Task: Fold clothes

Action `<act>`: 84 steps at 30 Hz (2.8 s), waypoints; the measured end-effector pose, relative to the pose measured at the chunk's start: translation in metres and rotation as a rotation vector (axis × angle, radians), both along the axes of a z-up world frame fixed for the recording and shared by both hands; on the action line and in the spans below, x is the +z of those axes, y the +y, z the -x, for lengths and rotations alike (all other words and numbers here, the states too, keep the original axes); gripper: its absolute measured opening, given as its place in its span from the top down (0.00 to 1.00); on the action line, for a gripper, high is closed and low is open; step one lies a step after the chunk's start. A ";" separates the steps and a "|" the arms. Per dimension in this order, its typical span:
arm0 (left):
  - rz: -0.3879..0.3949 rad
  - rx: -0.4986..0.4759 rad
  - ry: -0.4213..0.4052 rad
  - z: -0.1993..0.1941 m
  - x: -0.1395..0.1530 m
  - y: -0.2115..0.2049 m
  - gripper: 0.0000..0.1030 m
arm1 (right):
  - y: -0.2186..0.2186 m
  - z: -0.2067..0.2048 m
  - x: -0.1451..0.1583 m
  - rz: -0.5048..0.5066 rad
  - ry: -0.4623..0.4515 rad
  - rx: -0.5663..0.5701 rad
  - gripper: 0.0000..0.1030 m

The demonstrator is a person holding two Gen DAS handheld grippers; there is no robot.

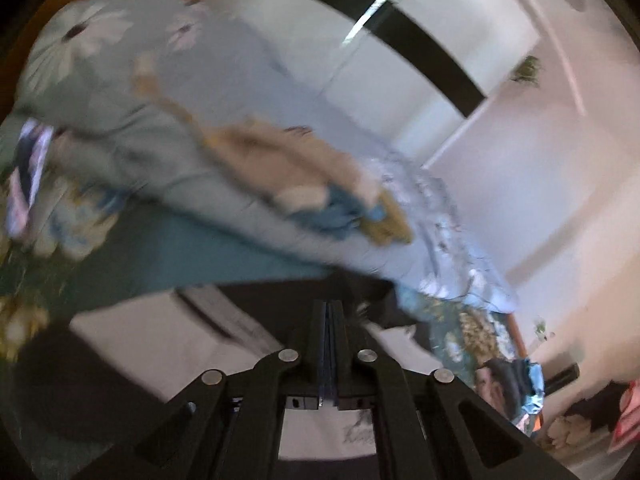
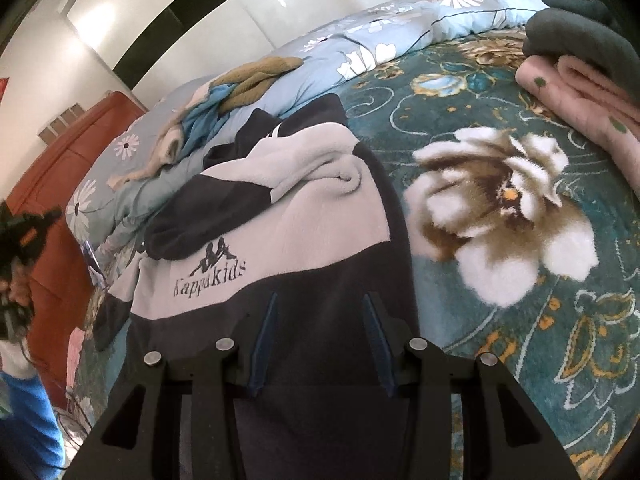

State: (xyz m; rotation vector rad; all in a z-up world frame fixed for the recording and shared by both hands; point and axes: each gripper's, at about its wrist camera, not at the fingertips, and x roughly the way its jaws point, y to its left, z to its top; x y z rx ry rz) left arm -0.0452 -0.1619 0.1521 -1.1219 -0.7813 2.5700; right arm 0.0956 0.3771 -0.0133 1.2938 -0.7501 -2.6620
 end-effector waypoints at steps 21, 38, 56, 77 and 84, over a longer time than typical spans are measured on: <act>0.007 0.631 -0.157 -0.121 -0.114 -0.152 0.61 | -0.025 0.001 -0.005 -0.003 -0.021 0.046 0.56; 0.045 0.135 0.392 -0.008 0.083 0.034 0.78 | -0.009 0.010 -0.017 0.037 -0.017 0.031 0.56; 0.121 -0.428 -0.063 0.070 -0.085 0.313 0.76 | 0.002 0.006 -0.015 0.053 -0.005 0.004 0.56; 0.309 -0.170 -0.116 -0.022 -0.121 0.163 0.32 | -0.005 0.158 0.012 0.275 0.050 0.033 0.56; 0.440 -0.044 -0.101 -0.041 -0.141 0.126 0.32 | -0.014 0.200 -0.014 0.306 -0.052 0.012 0.56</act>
